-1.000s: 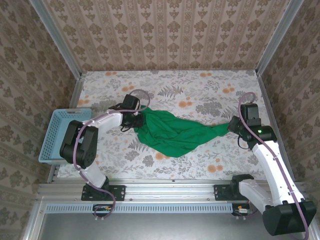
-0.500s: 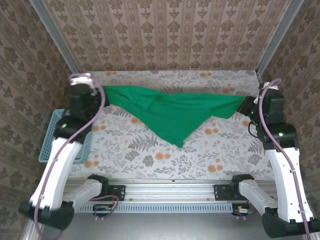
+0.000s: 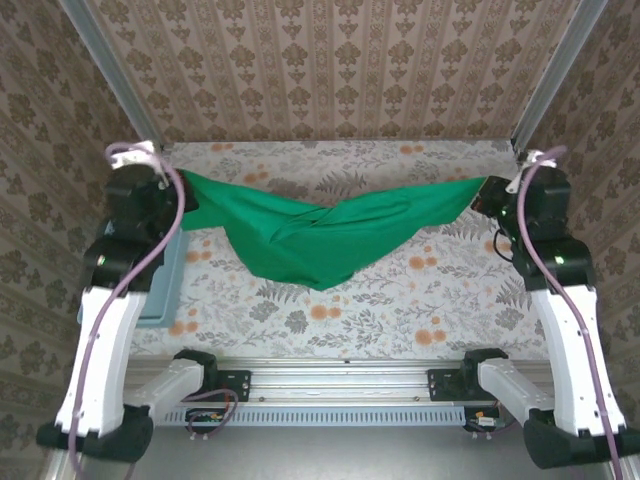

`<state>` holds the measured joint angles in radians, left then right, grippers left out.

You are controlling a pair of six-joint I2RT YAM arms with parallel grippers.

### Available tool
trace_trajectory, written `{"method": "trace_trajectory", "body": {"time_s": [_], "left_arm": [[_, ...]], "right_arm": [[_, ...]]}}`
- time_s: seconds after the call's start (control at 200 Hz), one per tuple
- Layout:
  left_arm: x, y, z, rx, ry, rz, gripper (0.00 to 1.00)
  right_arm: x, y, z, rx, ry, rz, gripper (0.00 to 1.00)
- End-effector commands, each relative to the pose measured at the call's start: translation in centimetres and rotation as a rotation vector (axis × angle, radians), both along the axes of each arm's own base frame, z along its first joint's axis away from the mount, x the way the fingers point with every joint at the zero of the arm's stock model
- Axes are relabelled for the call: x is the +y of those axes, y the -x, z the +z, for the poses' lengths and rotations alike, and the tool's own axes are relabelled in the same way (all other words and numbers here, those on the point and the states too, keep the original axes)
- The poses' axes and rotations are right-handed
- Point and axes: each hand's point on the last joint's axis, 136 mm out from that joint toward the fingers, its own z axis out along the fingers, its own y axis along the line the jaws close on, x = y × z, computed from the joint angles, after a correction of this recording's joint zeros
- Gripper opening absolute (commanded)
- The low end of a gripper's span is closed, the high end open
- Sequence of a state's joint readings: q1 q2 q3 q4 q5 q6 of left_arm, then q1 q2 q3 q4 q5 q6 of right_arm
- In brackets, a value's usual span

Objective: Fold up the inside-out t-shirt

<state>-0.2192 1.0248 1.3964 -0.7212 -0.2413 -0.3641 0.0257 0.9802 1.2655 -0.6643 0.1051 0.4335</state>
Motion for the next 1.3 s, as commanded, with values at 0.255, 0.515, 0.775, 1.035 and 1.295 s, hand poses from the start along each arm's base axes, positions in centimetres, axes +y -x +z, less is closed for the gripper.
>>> {"method": "trace_trajectory", "body": {"time_s": [0.255, 0.515, 0.775, 1.035, 1.295], "left_arm": [[1.6, -3.9, 7.1, -0.049, 0.114, 0.017, 0.00], [0.6, 0.6, 16.7, -0.360, 0.059, -0.078, 0.00], [-9.0, 4.8, 5.5, -0.237, 0.129, -0.423, 0.00], [-25.1, 8.9, -10.8, 0.107, 0.076, -0.819, 0.00], [-33.6, 14.6, -20.4, 0.302, -0.003, -1.024, 0.28]], "right_arm": [[2.9, -7.9, 8.7, -0.197, -0.088, 0.132, 0.00], [8.4, -15.9, 11.1, -0.281, -0.106, 0.283, 0.00], [9.0, -22.1, -2.3, -0.042, -0.068, 0.252, 0.00], [3.4, -21.8, -11.3, 0.200, -0.101, 0.093, 0.22], [2.3, -16.3, -14.1, 0.289, -0.100, 0.060, 0.57]]}}
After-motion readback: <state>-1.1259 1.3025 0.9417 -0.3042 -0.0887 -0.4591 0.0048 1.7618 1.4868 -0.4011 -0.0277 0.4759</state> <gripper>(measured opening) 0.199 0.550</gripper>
